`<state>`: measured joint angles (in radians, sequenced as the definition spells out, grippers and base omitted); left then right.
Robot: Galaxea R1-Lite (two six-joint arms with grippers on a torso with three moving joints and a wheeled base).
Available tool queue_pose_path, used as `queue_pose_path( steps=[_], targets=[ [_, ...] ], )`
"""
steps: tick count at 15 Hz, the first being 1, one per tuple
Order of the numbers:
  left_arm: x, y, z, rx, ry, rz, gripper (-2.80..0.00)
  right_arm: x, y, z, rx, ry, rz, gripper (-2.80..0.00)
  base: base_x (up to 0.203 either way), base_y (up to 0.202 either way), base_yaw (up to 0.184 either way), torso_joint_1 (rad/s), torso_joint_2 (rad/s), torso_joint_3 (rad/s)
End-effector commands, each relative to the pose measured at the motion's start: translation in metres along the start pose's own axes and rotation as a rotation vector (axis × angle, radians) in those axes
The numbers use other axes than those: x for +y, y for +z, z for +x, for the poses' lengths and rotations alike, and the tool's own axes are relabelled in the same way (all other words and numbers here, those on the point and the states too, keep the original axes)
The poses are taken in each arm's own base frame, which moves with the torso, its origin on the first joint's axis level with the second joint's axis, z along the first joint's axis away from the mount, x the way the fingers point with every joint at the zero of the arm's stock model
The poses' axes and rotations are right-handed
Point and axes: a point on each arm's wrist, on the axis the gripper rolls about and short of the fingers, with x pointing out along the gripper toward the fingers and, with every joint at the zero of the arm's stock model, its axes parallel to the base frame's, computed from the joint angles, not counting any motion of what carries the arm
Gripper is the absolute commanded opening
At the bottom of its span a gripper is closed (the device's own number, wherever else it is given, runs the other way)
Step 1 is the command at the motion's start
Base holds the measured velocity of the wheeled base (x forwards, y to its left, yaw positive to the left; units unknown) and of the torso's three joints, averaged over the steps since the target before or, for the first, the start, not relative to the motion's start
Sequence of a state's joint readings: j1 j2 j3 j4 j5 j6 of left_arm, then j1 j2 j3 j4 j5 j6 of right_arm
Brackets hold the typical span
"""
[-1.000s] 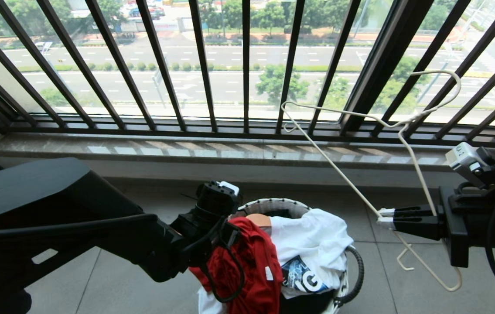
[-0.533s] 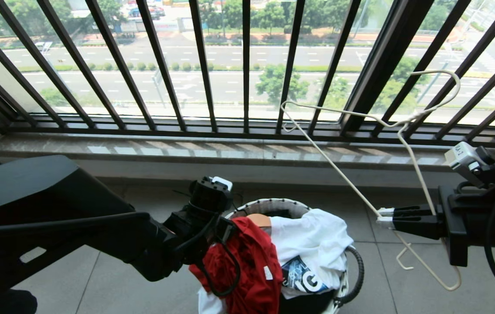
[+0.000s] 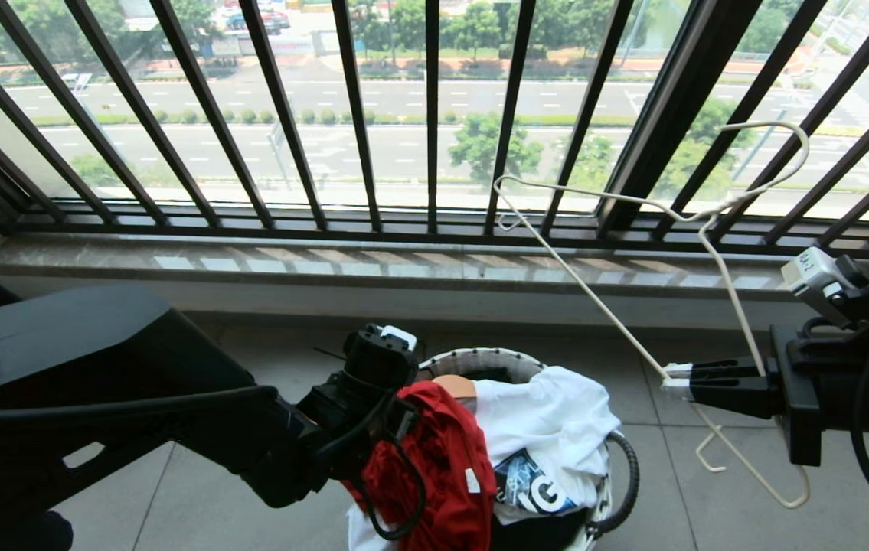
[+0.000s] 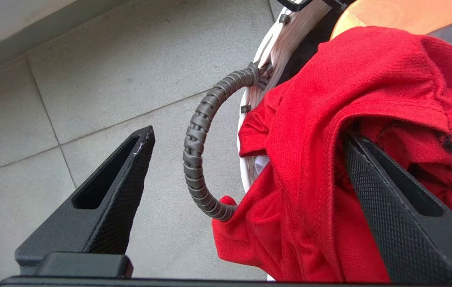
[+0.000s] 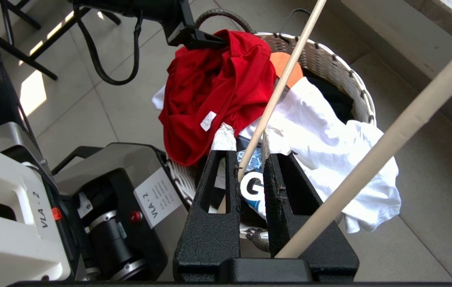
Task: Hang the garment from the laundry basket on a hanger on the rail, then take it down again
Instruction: Pick up clothes from the basket
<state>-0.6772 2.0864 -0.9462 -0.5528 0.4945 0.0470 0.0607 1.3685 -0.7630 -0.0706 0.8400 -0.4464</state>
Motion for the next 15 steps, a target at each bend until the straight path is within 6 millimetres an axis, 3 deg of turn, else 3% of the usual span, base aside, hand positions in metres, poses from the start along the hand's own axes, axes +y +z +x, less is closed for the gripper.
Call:
queue_pose_path(
  steps=[1,9,15],
  targets=[
    [-0.005,-0.002,0.001,0.001,-0.006,0.007,0.0,0.0,0.0,0.0,-0.004,0.005,-0.005,-2.8,0.0,0.0,0.0,0.0,0.0,0.0],
    [-0.019,-0.001,0.02,-0.037,-0.01,0.006,0.0,-0.001,0.0,0.0,-0.003,0.002,-0.003,-2.8,0.0,0.0,0.0,0.0,0.0,0.0],
    [-0.018,0.015,0.02,-0.131,-0.002,-0.029,0.0,-0.002,0.0,0.001,-0.001,0.003,-0.001,-2.8,0.0,0.0,0.0,0.0,0.0,0.0]
  ],
)
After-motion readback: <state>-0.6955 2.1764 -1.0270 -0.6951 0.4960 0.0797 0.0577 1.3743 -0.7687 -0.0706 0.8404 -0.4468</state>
